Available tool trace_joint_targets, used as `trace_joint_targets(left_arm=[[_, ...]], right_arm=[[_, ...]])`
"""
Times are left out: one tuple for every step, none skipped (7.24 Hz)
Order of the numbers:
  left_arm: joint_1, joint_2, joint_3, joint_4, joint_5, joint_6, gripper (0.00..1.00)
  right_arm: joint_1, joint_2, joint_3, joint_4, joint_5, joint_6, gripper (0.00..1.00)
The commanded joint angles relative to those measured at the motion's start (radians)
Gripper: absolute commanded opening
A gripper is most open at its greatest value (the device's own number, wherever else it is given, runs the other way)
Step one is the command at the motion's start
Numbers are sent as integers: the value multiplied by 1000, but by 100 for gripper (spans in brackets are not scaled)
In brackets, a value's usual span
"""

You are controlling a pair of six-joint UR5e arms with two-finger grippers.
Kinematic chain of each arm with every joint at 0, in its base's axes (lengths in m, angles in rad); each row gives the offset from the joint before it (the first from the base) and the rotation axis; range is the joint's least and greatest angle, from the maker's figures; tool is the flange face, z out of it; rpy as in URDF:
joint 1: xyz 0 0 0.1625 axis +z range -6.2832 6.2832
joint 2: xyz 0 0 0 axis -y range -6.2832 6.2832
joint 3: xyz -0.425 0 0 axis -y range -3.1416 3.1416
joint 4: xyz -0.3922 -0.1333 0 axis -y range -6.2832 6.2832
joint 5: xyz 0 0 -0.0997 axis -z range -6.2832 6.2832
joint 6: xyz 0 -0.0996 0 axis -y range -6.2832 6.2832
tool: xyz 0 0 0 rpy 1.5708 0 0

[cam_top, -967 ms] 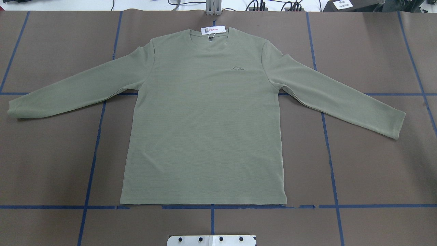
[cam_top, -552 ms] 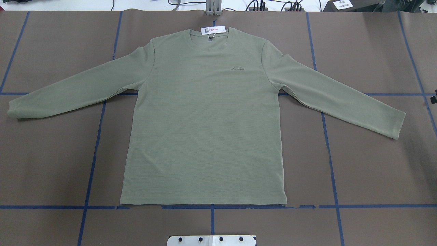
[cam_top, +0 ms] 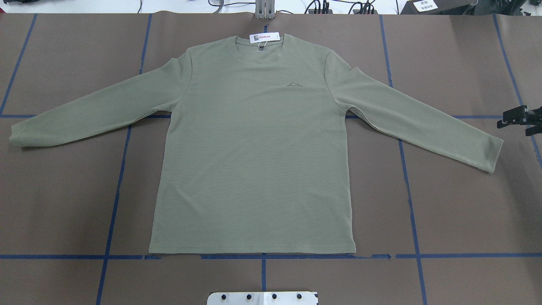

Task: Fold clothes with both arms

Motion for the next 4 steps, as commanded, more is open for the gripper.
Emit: trace_joint_targets(left_arm=[[0, 0, 0, 0, 0, 2, 100], [0, 0, 0, 0, 0, 0, 100], [0, 0, 0, 0, 0, 2, 100], [0, 0, 0, 0, 0, 2, 100]], right_arm=[[-38, 12, -12, 21, 1, 69, 94], [-42, 11, -12, 20, 1, 70, 90], [-45, 11, -13, 21, 2, 70, 88], [-49, 9, -15, 20, 2, 70, 81]])
